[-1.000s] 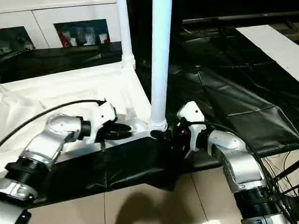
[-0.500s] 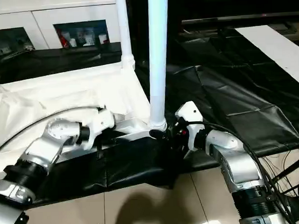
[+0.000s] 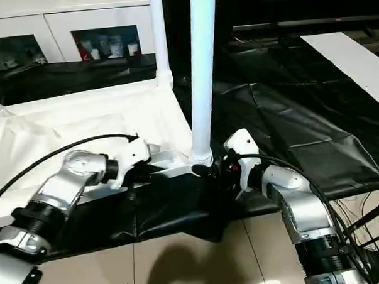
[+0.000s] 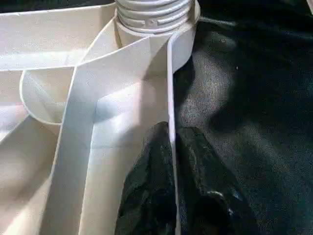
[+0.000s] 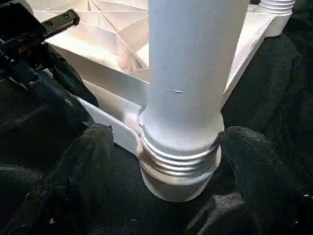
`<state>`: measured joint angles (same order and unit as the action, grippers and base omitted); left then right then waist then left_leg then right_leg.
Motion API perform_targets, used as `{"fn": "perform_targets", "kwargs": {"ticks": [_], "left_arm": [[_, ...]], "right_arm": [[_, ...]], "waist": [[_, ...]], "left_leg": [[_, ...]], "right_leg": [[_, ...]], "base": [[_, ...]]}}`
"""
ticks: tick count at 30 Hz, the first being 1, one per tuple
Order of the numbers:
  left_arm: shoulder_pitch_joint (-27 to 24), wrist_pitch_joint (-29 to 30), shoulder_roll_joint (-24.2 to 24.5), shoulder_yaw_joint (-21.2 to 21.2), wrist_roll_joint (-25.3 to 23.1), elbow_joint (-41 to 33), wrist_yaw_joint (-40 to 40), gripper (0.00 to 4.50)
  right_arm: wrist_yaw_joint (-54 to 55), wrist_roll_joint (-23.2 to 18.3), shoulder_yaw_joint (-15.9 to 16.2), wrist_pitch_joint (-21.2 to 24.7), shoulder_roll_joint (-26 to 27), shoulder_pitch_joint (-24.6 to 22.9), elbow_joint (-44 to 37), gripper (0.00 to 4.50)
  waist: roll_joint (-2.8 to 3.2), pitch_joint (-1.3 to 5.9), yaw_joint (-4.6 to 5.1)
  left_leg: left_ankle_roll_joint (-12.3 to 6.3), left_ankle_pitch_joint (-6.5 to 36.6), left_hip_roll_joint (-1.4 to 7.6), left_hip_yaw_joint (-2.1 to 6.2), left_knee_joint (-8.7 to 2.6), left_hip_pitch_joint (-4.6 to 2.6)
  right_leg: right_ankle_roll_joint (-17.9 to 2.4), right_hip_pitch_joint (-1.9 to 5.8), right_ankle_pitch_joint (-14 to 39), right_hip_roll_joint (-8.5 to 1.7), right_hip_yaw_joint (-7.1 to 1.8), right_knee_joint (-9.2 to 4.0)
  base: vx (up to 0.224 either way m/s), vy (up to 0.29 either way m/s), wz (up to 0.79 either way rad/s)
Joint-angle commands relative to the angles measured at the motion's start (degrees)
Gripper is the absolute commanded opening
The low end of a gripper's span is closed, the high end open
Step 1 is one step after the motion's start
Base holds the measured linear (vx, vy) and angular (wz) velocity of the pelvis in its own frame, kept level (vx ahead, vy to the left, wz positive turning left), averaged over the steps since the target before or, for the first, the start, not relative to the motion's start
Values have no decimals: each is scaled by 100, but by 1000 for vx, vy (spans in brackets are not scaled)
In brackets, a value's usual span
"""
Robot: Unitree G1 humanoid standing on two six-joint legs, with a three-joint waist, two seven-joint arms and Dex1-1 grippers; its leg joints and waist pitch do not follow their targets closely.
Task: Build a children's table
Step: Rotate leg to tighten
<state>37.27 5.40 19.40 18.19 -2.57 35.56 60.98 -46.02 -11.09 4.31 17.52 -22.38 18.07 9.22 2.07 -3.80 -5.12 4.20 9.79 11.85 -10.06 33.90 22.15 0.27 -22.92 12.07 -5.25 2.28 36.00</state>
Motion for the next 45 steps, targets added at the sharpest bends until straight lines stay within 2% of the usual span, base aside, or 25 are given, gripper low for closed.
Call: {"fn": "perform_targets", "kwargs": {"ticks": [1,2,3,4,6,7,8,9,14,16,27,28,32,33,35,36,45], "left_arm": [[55,-50,-1,-39,0,18,-1,10],[24,-27,12,-33,-1,-10,12,4],[7,-16,19,-31,-1,-19,20,4],[-66,-4,69,22,-39,-79,67,4],[-161,-28,155,127,-129,-141,130,4],[-174,-25,165,139,-136,-155,142,4],[-198,-10,184,158,-141,-185,172,4],[-244,23,221,186,-142,-254,230,4],[-355,91,289,201,-104,-474,316,0],[-397,139,295,191,-61,-615,335,0],[-444,226,335,188,-46,-802,338,0],[-458,243,343,188,-51,-830,335,0],[-489,286,362,172,-52,-878,325,0],[-494,293,366,170,-51,-889,324,0],[-511,308,378,164,-46,-920,324,0],[-524,318,388,160,-41,-938,322,0],[-611,367,461,132,-19,-1037,332,0]], "right_arm": [[4,34,-43,-80,-65,57,21,389],[15,57,-39,-124,-67,76,80,389],[24,73,-35,-152,-67,88,115,389],[37,88,-32,-176,-55,135,193,389],[49,90,-20,-178,-21,222,298,389],[44,90,-15,-178,-19,232,311,389],[27,92,-3,-183,-18,251,338,389],[-6,127,39,-225,-24,295,416,389],[-246,179,189,-350,-37,503,816,424],[-332,190,239,-426,-20,613,950,444],[-603,286,487,-763,101,903,1410,444],[-642,298,509,-787,109,910,1451,428],[-683,366,580,-930,132,925,1583,414],[-681,362,575,-943,143,928,1591,393],[-704,331,541,-960,179,963,1644,387],[-728,303,527,-991,201,984,1690,368],[-796,252,504,-1147,266,1031,1795,294]], "waist": [[-41,427,-6],[-70,424,-3],[-44,425,-7],[-72,411,-1],[-68,398,2],[-142,369,16],[-107,380,13],[-102,370,21],[-133,348,35],[-126,346,32],[-114,310,54],[-120,309,50],[-137,308,47],[-132,297,51],[-138,298,51],[-141,293,50],[-144,296,56]], "left_leg": [[-278,762,50,0,-338,-82],[-292,746,50,-3,-341,-79],[-311,722,52,-2,-338,-80],[-322,734,50,-9,-339,-76],[-328,778,57,-10,-348,-75],[-341,781,54,-17,-358,-65],[-342,744,55,-6,-359,-67],[-349,749,66,-8,-361,-76],[-404,702,66,-25,-358,-75],[-392,731,76,-22,-364,-79],[-368,836,74,-26,-384,-85],[-369,824,76,-26,-384,-84],[-393,771,79,-27,-388,-79],[-393,807,78,-30,-393,-78],[-381,824,80,-27,-397,-80],[-387,821,83,-26,-401,-81],[-411,750,84,-31,-407,-77]], "right_leg": [[-1492,331,-335,-197,-153,-359],[-1486,332,-318,-193,-152,-361],[-1489,325,-284,-200,-150,-359],[-1480,317,-249,-196,-152,-371],[-1469,307,-54,-206,-152,-379],[-1442,303,-3,-197,-153,-394],[-1413,311,57,-205,-153,-376],[-1406,290,96,-210,-156,-383],[-1451,273,26,-198,-160,-381],[-1457,271,68,-207,-156,-375],[-1473,250,125,-197,-157,-395],[-1467,257,104,-194,-160,-394],[-1480,261,15,-199,-160,-387],[-1484,253,76,-196,-159,-399],[-1471,259,124,-198,-160,-400],[-1471,256,112,-197,-161,-401],[-1486,258,28,-199,-159,-393]], "base": [[0,0,0],[0,0,0],[0,0,0],[0,0,0],[0,0,0],[0,0,0],[0,0,0],[0,0,0],[0,0,0],[0,0,0],[0,0,0],[0,0,0],[0,0,0],[0,0,0],[0,0,0],[0,0,0],[0,0,0]]}}
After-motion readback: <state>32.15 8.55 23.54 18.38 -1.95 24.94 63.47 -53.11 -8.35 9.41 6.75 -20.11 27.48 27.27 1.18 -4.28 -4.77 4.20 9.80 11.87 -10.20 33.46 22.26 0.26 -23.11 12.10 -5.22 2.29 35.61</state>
